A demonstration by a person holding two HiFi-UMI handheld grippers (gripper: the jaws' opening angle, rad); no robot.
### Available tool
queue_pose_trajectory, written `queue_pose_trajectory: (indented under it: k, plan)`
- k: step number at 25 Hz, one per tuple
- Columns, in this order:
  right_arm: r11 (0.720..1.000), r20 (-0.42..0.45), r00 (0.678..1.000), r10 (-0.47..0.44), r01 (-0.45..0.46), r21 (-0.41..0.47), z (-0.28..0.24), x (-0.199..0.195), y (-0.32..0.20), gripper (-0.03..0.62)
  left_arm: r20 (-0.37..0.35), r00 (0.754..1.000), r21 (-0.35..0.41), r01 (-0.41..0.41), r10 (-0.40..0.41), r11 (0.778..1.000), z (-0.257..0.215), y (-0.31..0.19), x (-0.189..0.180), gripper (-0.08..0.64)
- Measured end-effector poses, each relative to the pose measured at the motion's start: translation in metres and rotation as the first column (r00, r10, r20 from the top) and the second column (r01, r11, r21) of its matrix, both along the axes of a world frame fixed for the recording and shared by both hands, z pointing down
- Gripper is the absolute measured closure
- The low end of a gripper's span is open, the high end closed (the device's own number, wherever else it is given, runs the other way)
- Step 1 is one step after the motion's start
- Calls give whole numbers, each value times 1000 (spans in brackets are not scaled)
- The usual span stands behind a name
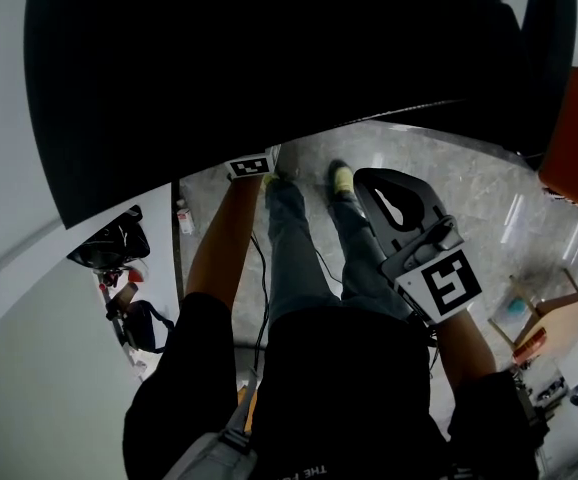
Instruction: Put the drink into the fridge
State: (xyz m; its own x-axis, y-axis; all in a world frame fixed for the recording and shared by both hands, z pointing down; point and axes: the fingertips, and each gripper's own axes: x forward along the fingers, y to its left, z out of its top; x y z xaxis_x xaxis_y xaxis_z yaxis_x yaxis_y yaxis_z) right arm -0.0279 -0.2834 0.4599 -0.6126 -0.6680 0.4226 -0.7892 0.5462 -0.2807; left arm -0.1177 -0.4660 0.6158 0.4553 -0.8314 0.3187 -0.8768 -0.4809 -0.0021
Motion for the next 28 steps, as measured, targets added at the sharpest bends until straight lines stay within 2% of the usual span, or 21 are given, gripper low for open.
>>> queue_pose_trajectory:
  k: [5, 11, 15, 20, 23, 28]
  plan:
    - [1000, 2, 1000, 13, -13, -1, -4, 9, 1, 578, 23, 1000, -2, 14, -14, 1000, 7, 0, 1, 219]
    - [1000, 0, 1000, 9, -9, -11, 0, 10, 6, 578, 94, 995, 11, -25, 24, 1000, 11, 6, 7, 218]
    - [1000, 12, 1000, 23, -23, 1, -4, 13, 2, 578, 78, 997, -26, 9, -7, 1000, 14, 10, -3, 218]
    - [1000, 21, 1000, 18, -18, 18, -9, 15, 1, 578, 124, 992, -78, 3, 6, 997, 20, 18, -7, 195]
    - [1000, 20, 1000, -11, 11, -10, -9, 14, 7, 578, 139, 990, -105, -1, 16, 994, 22, 23, -9, 184]
    - [999, 31, 999, 16, -17, 37, -18, 21, 0, 578, 177, 984, -108, -12, 31, 994, 25, 15, -9, 184]
